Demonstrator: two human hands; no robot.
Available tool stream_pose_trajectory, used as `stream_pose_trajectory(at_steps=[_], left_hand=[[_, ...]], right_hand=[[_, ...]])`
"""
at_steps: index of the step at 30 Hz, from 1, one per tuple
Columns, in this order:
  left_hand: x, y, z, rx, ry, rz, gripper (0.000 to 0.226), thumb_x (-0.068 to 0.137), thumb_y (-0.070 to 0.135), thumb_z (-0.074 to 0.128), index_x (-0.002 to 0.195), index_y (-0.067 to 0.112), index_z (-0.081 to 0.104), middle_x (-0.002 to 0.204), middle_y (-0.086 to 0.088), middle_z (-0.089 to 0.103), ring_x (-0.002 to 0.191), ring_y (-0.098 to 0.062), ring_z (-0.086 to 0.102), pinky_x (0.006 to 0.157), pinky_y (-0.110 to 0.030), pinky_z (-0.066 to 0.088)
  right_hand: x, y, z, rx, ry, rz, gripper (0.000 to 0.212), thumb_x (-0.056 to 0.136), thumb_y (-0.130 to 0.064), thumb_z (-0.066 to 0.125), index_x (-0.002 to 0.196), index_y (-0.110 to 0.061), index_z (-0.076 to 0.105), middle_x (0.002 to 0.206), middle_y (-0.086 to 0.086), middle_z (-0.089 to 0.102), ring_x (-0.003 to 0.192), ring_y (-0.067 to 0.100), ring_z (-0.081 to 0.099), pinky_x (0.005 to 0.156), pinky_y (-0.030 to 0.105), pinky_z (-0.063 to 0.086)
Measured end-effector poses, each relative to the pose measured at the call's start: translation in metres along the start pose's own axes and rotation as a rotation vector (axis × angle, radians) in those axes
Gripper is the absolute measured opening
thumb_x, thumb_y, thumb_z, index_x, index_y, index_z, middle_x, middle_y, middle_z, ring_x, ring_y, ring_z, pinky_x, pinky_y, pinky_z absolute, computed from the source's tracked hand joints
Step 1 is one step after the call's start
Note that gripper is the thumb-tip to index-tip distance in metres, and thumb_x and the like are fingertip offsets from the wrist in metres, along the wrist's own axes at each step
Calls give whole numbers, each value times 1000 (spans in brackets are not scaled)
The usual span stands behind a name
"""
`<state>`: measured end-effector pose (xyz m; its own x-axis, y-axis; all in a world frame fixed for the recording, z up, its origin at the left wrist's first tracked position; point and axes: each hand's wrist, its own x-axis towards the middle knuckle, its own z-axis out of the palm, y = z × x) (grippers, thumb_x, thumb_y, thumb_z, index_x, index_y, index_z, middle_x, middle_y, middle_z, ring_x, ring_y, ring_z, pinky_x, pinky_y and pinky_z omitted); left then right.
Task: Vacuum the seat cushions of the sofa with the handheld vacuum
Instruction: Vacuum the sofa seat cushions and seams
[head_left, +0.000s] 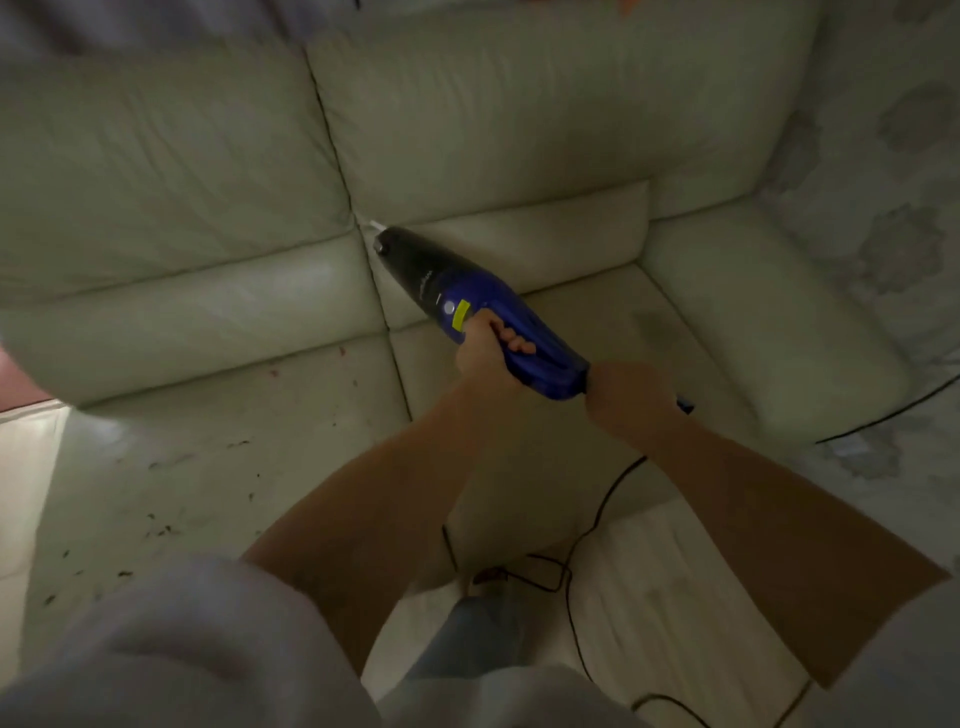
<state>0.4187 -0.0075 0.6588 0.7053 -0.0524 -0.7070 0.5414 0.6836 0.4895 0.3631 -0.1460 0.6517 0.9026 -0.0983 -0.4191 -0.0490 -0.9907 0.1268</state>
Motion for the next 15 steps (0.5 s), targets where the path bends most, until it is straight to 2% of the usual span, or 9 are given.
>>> stream_pose_trajectory(at_steps=[3,6,9,10,12,14,15], left_hand=[[6,-6,14,-66,-1,-19,32,90,14,46,59,15,39,35,4,38,25,-11,34,34,-15,36],[8,-14,26,-101,-2,-25,32,91,14,47,60,15,40,36,4,38,26,-10,35,34,-16,37],[11,-24,33,-177,-15,-25,30,89,13,48,61,15,40,38,4,38,28,-9,35,35,-16,37],[12,-28,34,-218,-30,-28,29,89,12,48,61,15,39,38,4,38,29,-9,35,35,-16,37],[12,-35,37,-295,-62,-23,30,89,8,46,61,16,37,39,5,36,30,-7,33,36,-16,37],[13,-44,42,-354,-72,-8,32,88,6,43,59,16,33,38,5,33,30,-7,31,36,-16,35],[14,-49,46,-377,-71,5,33,88,6,42,59,16,32,38,5,33,30,-7,31,35,-15,34]], right_hand=[[13,17,-7,-35,14,-8,20,97,-9,42,107,-9,60,87,4,63,74,19,57,65,28,42],[19,31,-15,-87,59,-8,20,96,-7,42,103,-10,61,81,3,60,69,19,54,62,28,42],[27,42,-19,-109,42,-27,18,96,-3,43,100,-8,60,82,3,61,81,21,64,67,29,46],[31,46,-20,-119,44,-33,17,96,-2,43,92,-7,59,82,3,60,85,21,65,71,29,48],[36,54,-24,-137,95,-62,34,98,0,42,66,-10,42,71,0,49,83,20,60,73,29,47],[39,65,-26,-156,144,-114,46,98,1,39,58,-16,24,78,2,53,85,21,61,68,28,41],[40,70,-26,-159,158,-133,47,98,1,38,58,-17,22,82,4,56,85,21,62,66,28,39]])
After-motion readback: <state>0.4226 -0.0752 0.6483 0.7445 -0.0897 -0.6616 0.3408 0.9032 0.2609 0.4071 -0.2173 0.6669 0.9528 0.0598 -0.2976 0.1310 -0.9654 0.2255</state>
